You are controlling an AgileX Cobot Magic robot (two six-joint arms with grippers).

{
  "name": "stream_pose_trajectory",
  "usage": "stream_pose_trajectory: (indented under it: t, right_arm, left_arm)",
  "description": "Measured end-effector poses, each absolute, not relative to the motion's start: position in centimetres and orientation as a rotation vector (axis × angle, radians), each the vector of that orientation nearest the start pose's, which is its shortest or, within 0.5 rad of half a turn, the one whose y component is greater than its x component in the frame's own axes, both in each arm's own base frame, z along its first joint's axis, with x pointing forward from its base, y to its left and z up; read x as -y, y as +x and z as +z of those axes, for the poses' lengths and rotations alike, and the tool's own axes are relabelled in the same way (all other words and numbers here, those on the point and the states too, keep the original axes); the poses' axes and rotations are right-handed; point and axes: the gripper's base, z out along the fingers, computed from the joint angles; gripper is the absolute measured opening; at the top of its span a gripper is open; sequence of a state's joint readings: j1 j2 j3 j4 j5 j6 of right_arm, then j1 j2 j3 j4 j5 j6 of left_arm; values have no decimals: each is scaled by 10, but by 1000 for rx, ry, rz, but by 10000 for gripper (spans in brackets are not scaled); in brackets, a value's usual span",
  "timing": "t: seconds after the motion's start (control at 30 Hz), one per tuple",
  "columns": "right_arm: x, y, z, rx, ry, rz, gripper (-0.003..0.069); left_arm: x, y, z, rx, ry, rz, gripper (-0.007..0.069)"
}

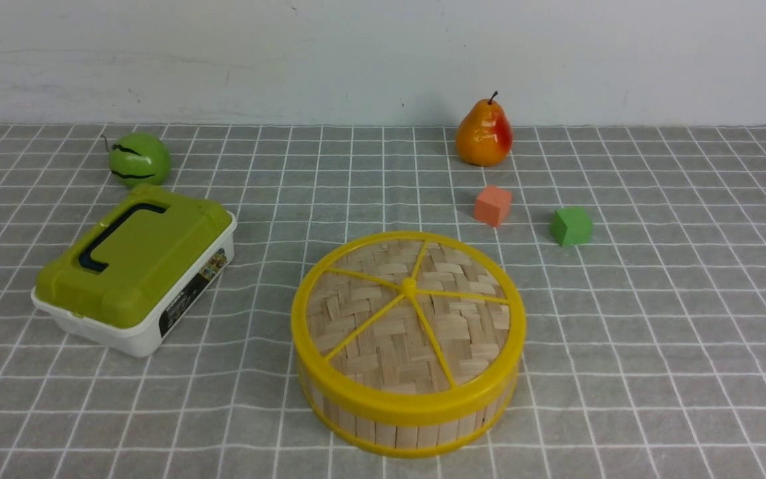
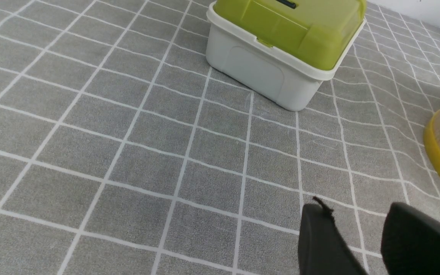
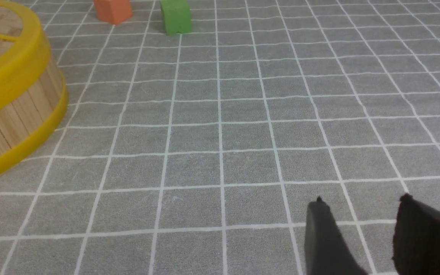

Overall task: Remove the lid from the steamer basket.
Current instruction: Use the right arm to lift the lid of the steamer

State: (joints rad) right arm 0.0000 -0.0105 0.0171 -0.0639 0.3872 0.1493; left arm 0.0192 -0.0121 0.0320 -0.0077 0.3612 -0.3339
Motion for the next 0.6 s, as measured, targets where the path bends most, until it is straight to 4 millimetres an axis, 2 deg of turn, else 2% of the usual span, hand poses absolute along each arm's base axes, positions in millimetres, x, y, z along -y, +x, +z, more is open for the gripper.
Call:
stream_pose_trajectory:
  t: [0.27,0.43,0.53,0.57,0.6]
  right_arm:
    - [2,52,173,-1873,106,47,241]
    - [-2,53,175,-1845,195,184,241]
    - [-12,53,176,-1785,509,581,241]
    - [-13,53,177,-1776,543,627,241]
    - [-17,53,179,-1728,687,804,241]
  left_arm:
    - [-1,53,171,-1841,-333,-225,239]
    - [-1,53,171,-1841,-333,-225,239]
    - [-1,53,171,-1841,-333,-225,239]
    - [-1,53,171,-1841,-333,-225,239]
    - [-1,53,171,-1841,-333,-225,239]
